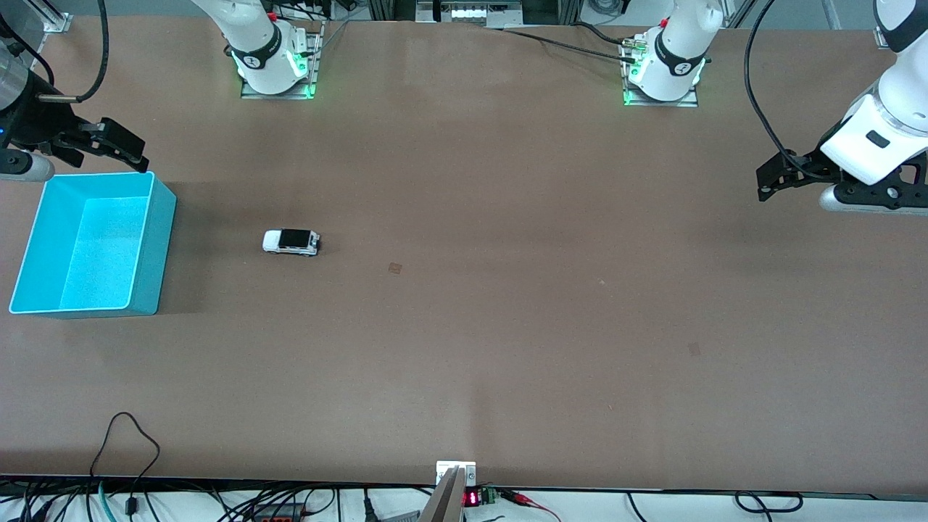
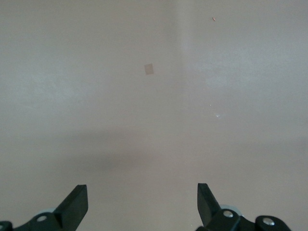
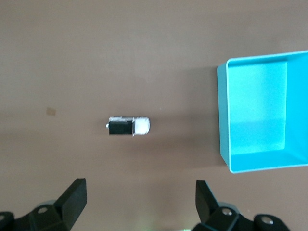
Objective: Wind and store white jeep toy
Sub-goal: 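Reach the right gripper down to the rolled white jeep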
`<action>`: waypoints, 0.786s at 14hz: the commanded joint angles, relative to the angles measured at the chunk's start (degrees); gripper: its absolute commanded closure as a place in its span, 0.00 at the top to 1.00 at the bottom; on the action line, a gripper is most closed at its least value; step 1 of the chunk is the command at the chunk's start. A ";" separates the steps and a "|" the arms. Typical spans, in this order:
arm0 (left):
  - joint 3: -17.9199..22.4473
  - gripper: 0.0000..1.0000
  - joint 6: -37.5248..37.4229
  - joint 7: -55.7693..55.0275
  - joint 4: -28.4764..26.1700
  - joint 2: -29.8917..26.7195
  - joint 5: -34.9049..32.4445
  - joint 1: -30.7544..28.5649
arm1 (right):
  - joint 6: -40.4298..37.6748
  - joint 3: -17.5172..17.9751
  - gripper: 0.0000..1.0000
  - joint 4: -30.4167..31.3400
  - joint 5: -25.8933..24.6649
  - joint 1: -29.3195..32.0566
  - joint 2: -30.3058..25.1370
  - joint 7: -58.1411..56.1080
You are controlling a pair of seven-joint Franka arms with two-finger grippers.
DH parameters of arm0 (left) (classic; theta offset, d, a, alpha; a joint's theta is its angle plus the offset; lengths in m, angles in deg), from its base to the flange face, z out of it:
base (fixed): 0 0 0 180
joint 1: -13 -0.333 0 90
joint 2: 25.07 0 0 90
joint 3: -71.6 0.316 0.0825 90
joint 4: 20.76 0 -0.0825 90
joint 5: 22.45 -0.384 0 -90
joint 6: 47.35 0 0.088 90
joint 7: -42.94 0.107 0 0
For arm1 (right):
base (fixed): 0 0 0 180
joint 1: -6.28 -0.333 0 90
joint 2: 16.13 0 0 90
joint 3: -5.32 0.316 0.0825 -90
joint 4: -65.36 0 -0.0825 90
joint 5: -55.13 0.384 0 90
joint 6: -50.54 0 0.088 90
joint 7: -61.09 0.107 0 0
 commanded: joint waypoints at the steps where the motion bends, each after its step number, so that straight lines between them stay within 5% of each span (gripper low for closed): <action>1: 0.53 1.00 -0.03 -0.05 0.78 0.08 0.86 0.74 | -2.13 0.23 1.00 0.31 0.72 -0.09 -0.84 -2.95; 5: 0.44 1.00 -0.56 0.04 0.87 0.00 0.51 0.74 | -1.43 0.49 1.00 0.84 0.81 -0.27 0.56 -5.41; 11: 0.53 1.00 -1.96 0.12 0.87 0.00 0.42 0.75 | 5.69 -0.03 1.00 10.06 7.05 0.09 1.71 -33.08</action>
